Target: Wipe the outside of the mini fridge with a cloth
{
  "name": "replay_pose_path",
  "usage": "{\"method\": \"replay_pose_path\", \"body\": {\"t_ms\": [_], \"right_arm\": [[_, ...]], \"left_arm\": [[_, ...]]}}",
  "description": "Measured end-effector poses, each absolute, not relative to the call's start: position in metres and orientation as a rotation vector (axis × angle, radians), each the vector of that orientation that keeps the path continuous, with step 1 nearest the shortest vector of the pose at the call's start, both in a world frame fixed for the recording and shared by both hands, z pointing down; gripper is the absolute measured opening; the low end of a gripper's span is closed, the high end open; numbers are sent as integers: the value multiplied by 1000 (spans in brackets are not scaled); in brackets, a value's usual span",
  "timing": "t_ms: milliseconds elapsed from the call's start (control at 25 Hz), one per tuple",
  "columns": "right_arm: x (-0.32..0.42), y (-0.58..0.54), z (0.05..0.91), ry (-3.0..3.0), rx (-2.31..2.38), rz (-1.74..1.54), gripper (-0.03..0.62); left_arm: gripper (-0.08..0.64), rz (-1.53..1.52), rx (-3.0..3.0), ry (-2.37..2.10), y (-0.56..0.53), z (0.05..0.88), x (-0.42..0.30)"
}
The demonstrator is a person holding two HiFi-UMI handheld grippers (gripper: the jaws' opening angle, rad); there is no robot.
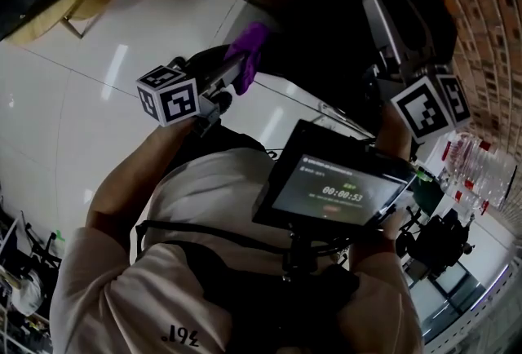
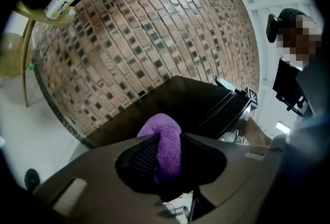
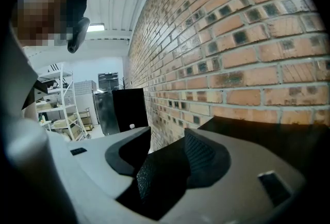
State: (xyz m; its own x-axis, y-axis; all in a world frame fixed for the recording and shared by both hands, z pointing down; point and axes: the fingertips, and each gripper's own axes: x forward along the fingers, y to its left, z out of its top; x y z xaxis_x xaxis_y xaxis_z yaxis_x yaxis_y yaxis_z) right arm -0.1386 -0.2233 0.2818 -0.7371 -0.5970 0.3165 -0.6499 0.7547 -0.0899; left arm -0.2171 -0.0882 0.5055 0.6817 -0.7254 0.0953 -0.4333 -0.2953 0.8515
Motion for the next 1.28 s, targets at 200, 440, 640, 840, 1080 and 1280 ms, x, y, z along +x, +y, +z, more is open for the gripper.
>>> {"method": "replay_pose_path", "body": {"t_ms": [200, 440, 640, 840, 1080, 1280], "right_arm": [[-137, -221, 281, -2679, 979, 280, 199], [-136, -217, 278, -2679, 983, 279, 199], [-137, -214, 274, -2675, 987, 283, 199], [-145, -215, 269, -2700, 958, 284, 199], [-145, -221, 275, -2702, 967, 292, 199], [-144, -222, 279, -2707, 977, 294, 199]], "left_arm": [[115, -338, 1927, -917, -89, 532, -216], [115, -302, 1903, -929, -89, 567, -212], [117, -266, 1865, -973, -89, 599, -213], [117, -204, 1820, -1022, -87, 636, -214], [117, -128, 1790, -1028, -88, 677, -212], [116, -32, 1791, -1006, -90, 706, -210]]}}
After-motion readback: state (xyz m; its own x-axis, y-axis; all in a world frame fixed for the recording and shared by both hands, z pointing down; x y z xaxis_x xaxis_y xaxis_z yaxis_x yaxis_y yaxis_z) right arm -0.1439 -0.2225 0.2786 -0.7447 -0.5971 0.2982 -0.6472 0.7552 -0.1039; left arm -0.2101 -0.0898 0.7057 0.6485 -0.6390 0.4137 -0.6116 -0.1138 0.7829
